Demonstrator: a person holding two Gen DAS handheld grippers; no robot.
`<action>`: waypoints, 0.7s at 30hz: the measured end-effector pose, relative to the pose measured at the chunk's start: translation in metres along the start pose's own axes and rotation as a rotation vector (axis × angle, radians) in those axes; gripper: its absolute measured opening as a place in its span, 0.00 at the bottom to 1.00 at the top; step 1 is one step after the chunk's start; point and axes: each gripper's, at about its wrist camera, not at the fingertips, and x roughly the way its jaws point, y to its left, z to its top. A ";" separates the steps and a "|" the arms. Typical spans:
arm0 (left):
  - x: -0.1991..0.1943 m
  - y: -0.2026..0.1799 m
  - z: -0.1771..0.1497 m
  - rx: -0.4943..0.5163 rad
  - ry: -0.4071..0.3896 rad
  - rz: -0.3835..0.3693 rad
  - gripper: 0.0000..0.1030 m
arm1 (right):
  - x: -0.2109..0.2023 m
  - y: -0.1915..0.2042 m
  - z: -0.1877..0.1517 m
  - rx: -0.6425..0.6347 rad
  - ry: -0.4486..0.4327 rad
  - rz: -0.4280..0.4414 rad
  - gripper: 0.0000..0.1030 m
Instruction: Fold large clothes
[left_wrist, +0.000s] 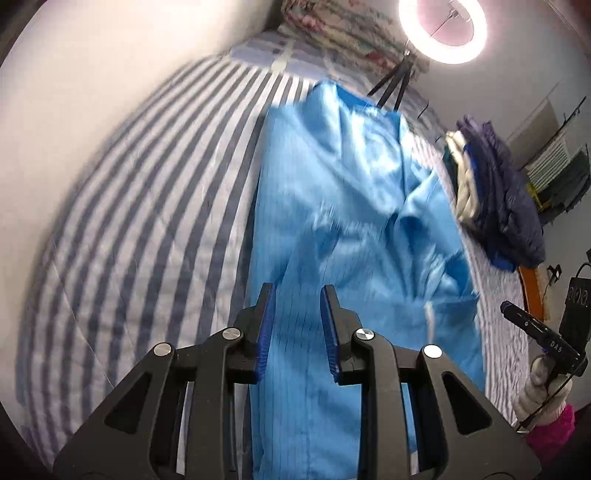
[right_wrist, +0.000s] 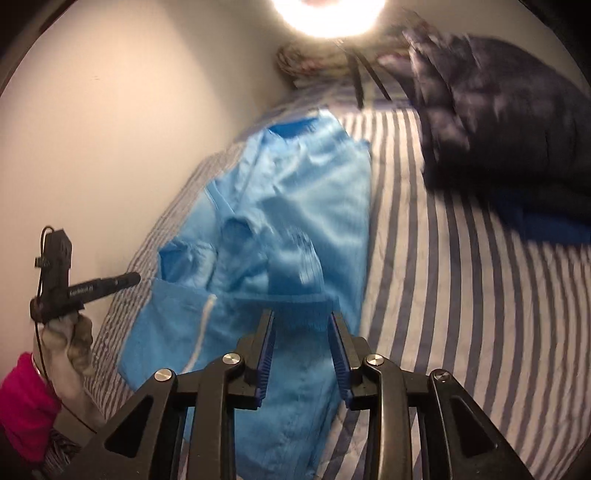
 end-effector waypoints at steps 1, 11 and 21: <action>-0.003 -0.002 0.007 0.007 -0.016 0.000 0.24 | 0.000 0.002 0.006 -0.007 -0.005 0.001 0.31; 0.041 -0.030 0.092 0.102 -0.031 -0.011 0.24 | 0.066 0.013 0.099 -0.070 -0.008 0.000 0.30; 0.150 -0.040 0.171 0.132 0.035 0.003 0.24 | 0.182 -0.017 0.179 -0.021 0.063 -0.016 0.30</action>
